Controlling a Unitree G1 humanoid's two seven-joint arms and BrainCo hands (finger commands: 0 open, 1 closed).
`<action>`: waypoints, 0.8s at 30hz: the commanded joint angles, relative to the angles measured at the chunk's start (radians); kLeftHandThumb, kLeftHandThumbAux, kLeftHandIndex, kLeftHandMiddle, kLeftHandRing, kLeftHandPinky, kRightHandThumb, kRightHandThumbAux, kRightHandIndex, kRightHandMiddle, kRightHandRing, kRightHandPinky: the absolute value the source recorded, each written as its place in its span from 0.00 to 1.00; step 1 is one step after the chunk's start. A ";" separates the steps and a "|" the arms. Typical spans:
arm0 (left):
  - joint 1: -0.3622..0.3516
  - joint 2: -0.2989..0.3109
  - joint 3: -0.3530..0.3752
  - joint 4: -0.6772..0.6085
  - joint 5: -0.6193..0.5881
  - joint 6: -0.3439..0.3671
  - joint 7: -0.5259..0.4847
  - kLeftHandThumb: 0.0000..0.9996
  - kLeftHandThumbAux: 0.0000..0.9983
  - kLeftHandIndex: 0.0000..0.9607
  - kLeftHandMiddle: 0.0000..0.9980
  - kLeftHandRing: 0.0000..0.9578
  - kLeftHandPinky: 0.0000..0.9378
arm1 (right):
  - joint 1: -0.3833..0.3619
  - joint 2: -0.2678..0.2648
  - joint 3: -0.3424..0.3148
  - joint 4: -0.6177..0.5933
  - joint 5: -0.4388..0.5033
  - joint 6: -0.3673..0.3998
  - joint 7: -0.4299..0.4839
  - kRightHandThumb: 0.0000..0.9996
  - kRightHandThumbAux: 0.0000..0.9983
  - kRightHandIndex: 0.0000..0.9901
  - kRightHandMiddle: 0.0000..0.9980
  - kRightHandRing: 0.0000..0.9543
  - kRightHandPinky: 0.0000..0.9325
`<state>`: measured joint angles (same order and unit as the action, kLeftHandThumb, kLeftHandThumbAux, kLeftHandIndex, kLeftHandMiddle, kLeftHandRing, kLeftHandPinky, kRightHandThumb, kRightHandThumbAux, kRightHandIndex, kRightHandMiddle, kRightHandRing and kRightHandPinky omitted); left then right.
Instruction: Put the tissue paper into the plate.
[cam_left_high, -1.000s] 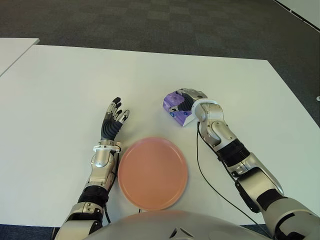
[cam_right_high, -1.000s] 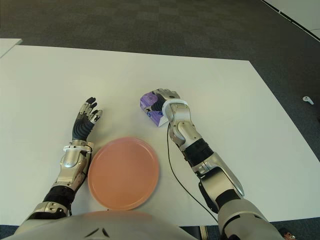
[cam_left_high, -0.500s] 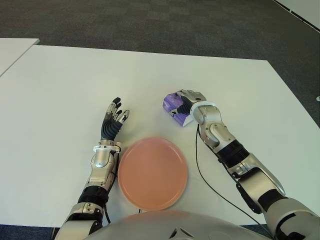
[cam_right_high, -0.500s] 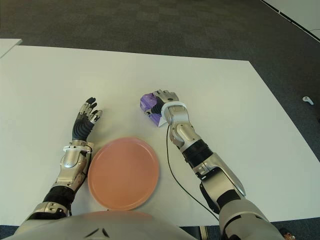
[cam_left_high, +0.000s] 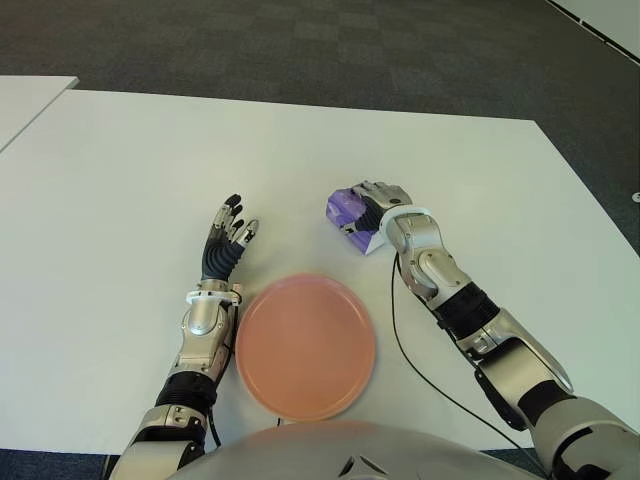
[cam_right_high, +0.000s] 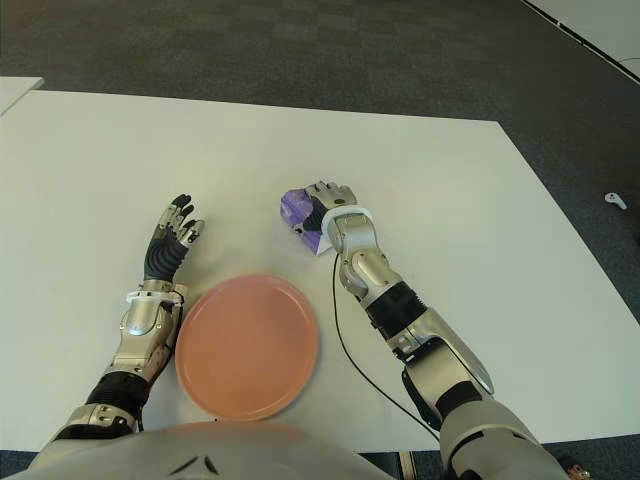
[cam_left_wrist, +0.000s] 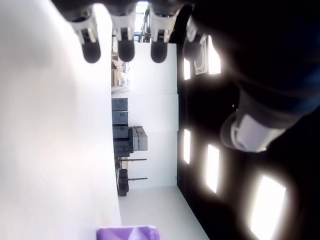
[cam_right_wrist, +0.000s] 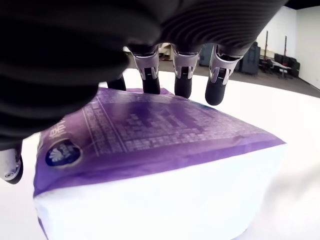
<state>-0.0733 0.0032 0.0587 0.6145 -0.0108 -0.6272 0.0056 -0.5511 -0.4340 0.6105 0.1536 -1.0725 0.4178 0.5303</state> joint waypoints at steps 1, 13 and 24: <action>0.141 0.008 -0.006 0.079 0.015 0.013 -0.014 0.00 0.57 0.00 0.00 0.00 0.00 | 0.080 -0.017 0.030 0.010 -0.007 -0.004 0.067 0.24 0.40 0.00 0.00 0.00 0.00; 0.156 0.009 -0.007 0.055 0.029 0.028 0.003 0.00 0.58 0.00 0.00 0.00 0.00 | 0.216 0.055 0.066 0.192 -0.026 0.001 -0.174 0.21 0.41 0.00 0.00 0.00 0.00; 0.174 0.008 -0.008 0.030 0.019 0.037 -0.008 0.00 0.57 0.00 0.00 0.00 0.00 | 0.214 0.114 0.076 0.366 -0.009 -0.026 -0.264 0.16 0.39 0.00 0.00 0.00 0.00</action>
<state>-0.0355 0.0034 0.0572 0.5676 -0.0085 -0.6177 0.0056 -0.4693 -0.3371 0.6288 0.3526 -1.1340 0.4220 0.1864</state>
